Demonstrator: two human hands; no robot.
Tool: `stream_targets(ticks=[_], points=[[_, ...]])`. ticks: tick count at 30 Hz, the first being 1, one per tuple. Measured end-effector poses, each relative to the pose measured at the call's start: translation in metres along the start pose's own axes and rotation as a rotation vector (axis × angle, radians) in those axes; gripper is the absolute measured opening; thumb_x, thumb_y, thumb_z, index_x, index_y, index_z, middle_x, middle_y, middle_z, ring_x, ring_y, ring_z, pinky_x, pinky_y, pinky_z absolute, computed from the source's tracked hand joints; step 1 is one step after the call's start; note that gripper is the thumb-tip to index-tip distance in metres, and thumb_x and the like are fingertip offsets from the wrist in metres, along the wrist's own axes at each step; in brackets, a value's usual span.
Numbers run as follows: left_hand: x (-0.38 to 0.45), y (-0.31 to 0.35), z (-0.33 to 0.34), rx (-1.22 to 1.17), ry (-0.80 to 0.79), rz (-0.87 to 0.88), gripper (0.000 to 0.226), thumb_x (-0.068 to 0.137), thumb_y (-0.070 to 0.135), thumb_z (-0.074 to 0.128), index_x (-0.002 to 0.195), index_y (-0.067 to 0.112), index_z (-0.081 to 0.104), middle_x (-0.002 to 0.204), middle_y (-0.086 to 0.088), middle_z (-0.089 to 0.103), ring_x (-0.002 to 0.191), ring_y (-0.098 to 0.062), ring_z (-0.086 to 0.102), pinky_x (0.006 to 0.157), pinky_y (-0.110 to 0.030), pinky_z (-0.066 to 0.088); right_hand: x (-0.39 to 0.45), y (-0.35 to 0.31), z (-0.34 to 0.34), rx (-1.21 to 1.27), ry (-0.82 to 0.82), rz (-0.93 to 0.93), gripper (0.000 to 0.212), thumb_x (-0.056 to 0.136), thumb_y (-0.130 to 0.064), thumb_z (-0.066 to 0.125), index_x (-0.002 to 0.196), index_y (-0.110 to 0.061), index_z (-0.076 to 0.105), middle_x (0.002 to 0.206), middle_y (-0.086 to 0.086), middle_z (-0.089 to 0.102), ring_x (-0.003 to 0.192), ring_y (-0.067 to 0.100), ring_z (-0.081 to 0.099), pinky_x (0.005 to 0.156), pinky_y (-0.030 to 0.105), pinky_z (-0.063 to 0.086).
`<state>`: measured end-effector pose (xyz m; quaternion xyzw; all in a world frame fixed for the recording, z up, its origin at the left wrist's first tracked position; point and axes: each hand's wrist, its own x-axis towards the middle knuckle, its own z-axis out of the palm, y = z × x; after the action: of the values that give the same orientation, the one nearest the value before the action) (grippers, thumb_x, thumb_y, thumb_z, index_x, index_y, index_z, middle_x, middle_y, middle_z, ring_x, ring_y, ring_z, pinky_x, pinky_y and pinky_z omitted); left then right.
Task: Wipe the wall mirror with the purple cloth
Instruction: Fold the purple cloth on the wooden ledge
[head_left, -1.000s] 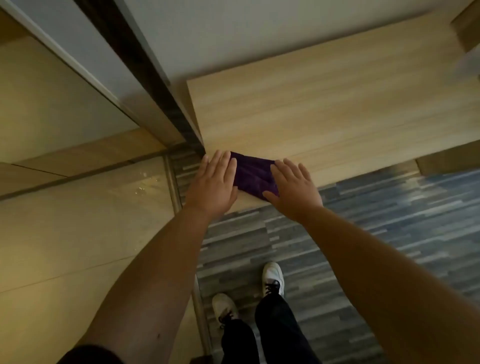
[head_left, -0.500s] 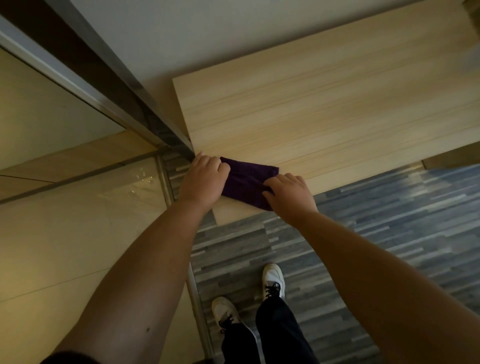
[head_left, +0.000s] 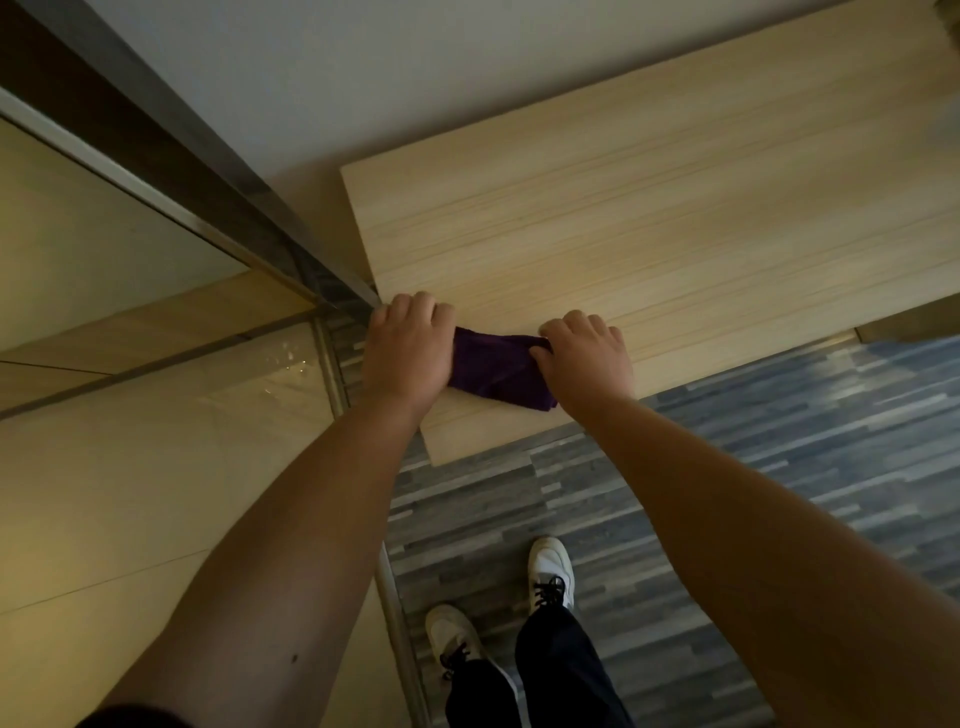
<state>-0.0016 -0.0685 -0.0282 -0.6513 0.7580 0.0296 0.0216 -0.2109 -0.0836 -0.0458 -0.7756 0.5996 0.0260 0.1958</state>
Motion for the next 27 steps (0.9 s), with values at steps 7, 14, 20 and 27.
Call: stream_targets(ticks=[7,14,20,27], points=[[-0.014,0.028,0.018,0.032,-0.421,0.344,0.081,0.098,0.065,0.021,0.155,0.017,-0.009,0.163,-0.008,-0.014,0.149,-0.027,-0.016,0.121,-0.049,-0.009,-0.016,0.034,-0.01,0.038,0.044,0.087,0.043,0.102,-0.043,0.039,0.131,-0.016,0.054,0.129,0.005,0.05,0.117,0.022,0.048,0.103,0.041,0.038],[-0.016,0.029,0.037,0.045,-0.456,0.309,0.095,0.09,0.077,0.021,0.154,0.017,-0.016,0.163,-0.005,-0.014,0.149,-0.024,-0.017,0.121,-0.046,-0.01,-0.03,0.056,-0.001,0.014,0.029,0.07,0.035,0.101,-0.04,0.042,0.111,-0.016,0.065,0.12,0.003,0.055,0.109,0.021,0.051,0.1,0.041,0.041],[-0.036,0.035,0.042,0.023,-0.431,0.241,0.112,0.082,0.084,0.034,0.154,0.013,-0.013,0.163,-0.009,-0.012,0.149,-0.028,-0.014,0.121,-0.049,-0.007,-0.042,0.045,0.008,0.024,0.019,0.034,0.034,0.101,-0.039,0.041,0.108,-0.016,0.066,0.119,0.003,0.055,0.108,0.02,0.05,0.099,0.039,0.038],[-0.099,0.043,0.047,0.038,-0.192,0.233,0.064,0.084,0.024,0.065,0.142,0.004,0.045,0.143,-0.019,0.048,0.131,-0.035,0.046,0.109,-0.052,0.036,-0.052,0.02,0.008,-0.002,0.024,-0.021,0.032,0.101,-0.035,0.044,0.113,-0.015,0.066,0.128,0.004,0.055,0.115,0.022,0.051,0.102,0.041,0.037]])
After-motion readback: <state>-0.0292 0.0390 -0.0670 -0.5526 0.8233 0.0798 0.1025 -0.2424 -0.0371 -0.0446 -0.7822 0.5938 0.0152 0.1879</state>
